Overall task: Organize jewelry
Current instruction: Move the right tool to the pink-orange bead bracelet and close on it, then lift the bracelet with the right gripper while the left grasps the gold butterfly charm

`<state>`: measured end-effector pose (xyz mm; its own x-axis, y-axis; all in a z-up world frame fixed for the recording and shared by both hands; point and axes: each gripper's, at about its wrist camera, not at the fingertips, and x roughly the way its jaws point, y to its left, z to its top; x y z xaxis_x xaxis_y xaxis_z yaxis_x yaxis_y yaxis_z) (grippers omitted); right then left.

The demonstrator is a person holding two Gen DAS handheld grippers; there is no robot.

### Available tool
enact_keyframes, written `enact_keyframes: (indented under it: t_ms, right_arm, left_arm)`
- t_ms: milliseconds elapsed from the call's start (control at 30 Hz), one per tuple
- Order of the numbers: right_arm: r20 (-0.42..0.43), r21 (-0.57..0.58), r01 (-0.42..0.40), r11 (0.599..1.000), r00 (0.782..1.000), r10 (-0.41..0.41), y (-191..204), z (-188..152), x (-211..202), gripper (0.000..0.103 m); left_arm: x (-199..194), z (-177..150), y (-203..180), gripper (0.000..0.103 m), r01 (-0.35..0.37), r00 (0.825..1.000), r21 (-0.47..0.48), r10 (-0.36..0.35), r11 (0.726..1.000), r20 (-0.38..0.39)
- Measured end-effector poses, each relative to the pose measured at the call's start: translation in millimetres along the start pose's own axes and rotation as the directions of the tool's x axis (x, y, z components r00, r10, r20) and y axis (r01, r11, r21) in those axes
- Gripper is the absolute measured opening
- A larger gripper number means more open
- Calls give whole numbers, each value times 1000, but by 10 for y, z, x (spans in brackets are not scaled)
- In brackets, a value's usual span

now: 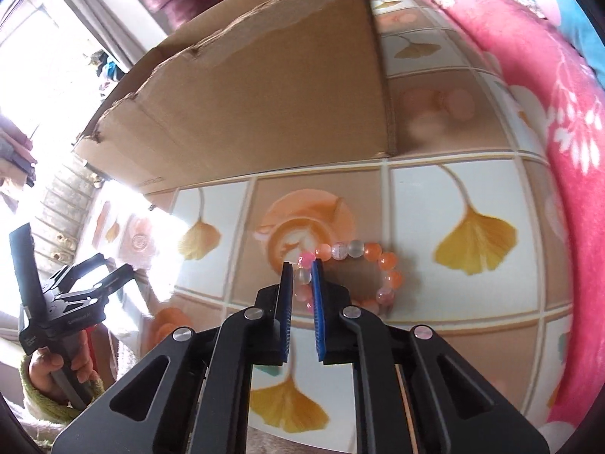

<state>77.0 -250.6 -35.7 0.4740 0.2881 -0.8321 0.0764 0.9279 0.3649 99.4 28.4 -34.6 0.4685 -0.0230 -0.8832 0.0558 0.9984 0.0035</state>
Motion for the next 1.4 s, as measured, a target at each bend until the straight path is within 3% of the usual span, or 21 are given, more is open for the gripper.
enact_keyframes:
  t_ms: [100, 267, 333, 667, 867, 933, 1100, 1267, 1333, 1400]
  right_arm:
    - [-11, -27, -50, 998, 999, 49, 128, -22, 19, 10]
    - [-6, -61, -47, 997, 999, 47, 191, -51, -96, 13]
    - [-10, -58, -52, 997, 999, 52, 169, -53, -119, 21]
    - [-28, -176, 35, 984, 999, -40, 329, -59, 72, 25]
    - [12, -283, 120, 952, 993, -121, 528, -52, 148, 24]
    - [20, -293, 124, 948, 992, -124, 562, -53, 167, 14]
    - [12, -266, 67, 962, 998, -66, 551, -15, 198, 10]
    - [17, -251, 45, 967, 999, -42, 572, -13, 225, 10]
    - [19, -244, 35, 969, 999, -31, 567, -5, 230, 10]
    - [20, -240, 28, 970, 1000, -24, 538, -5, 225, 10]
  left_arm:
    - [0, 6, -1, 95, 0, 1000, 1, 0, 1000, -4]
    - [-5, 5, 5, 95, 0, 1000, 1, 0, 1000, 1]
    - [-8, 2, 4, 95, 0, 1000, 2, 0, 1000, 3]
    - [-28, -21, -13, 95, 0, 1000, 7, 0, 1000, 8]
    - [-24, -17, -16, 95, 2, 1000, 7, -2, 1000, 9]
    - [-24, -18, -14, 95, 4, 1000, 11, -4, 1000, 10]
    - [-31, 0, -10, 95, 9, 1000, 29, -10, 1000, 17]
    - [-175, 134, 5, 95, 93, 987, 27, -96, 995, 128]
    - [-181, 208, -21, 90, 120, 981, 42, -125, 992, 149]
    - [-141, 272, -53, 74, 131, 980, 50, -137, 990, 146]
